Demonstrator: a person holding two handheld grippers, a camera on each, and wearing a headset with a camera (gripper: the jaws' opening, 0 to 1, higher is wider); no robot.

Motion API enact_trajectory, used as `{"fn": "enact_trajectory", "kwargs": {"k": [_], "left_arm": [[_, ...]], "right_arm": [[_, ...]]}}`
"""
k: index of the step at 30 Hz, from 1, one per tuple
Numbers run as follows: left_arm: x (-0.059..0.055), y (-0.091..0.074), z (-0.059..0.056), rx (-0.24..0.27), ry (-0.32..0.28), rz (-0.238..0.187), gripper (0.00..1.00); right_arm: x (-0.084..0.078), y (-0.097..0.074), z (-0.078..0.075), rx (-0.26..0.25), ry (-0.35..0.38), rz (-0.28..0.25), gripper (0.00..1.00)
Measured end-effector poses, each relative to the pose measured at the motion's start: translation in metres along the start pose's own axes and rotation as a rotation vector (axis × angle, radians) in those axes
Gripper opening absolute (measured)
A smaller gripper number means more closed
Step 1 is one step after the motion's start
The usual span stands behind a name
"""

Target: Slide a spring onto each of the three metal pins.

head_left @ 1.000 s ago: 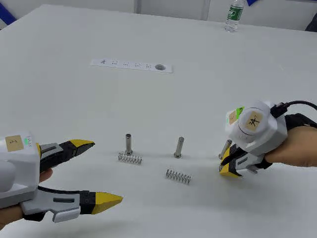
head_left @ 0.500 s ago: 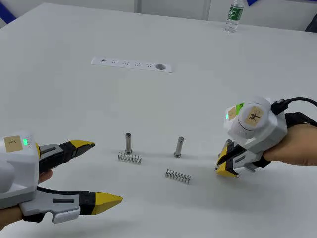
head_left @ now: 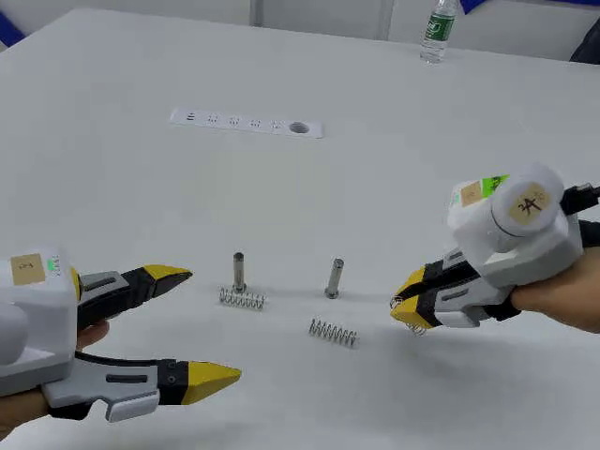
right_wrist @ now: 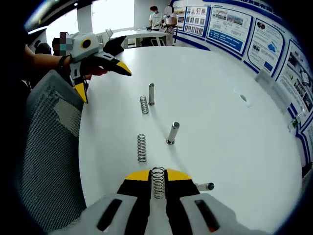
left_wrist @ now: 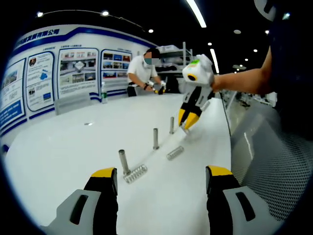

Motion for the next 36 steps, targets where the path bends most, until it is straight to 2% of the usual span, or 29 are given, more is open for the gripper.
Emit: {"fn": "enact_trajectory", "kwargs": {"k": [11,14,19,24,27,33,36], "left_arm": [[0.019,0.01,-0.009,-0.076,0.022,-0.041,0.66],[0.025,0.014,-0.01,-0.095,0.009,-0.064,0.65],[0.034,0.019,-0.014,-0.121,0.002,-0.095,0.62],[0.044,0.024,-0.016,-0.138,-0.009,-0.131,0.58],[0.048,0.025,-0.017,-0.15,-0.016,-0.153,0.56],[0.053,0.028,-0.019,-0.17,-0.016,-0.168,0.48],[0.054,0.029,-0.02,-0.183,-0.02,-0.179,0.42]], "right_arm": [[0.033,-0.004,0.032,0.091,0.021,-0.185,0.12],[0.046,-0.008,0.042,0.138,0.03,-0.256,0.12],[0.063,-0.01,0.054,0.188,0.036,-0.336,0.12],[0.074,-0.008,0.067,0.247,0.041,-0.38,0.12],[0.076,-0.006,0.07,0.262,0.036,-0.393,0.12],[0.08,-0.004,0.079,0.305,0.033,-0.424,0.12],[0.082,-0.004,0.082,0.317,0.029,-0.434,0.12]]}}
Point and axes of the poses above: the centre of the closed fingertips' face, and the gripper's own axes: y roughly forward along the fingers, z roughly to its left, x roughly out of its top, the point moved 10 cm from there along -y, roughly backward along the fingers, and after that the axes turned 10 degrees about y, right-handed, at the moved point
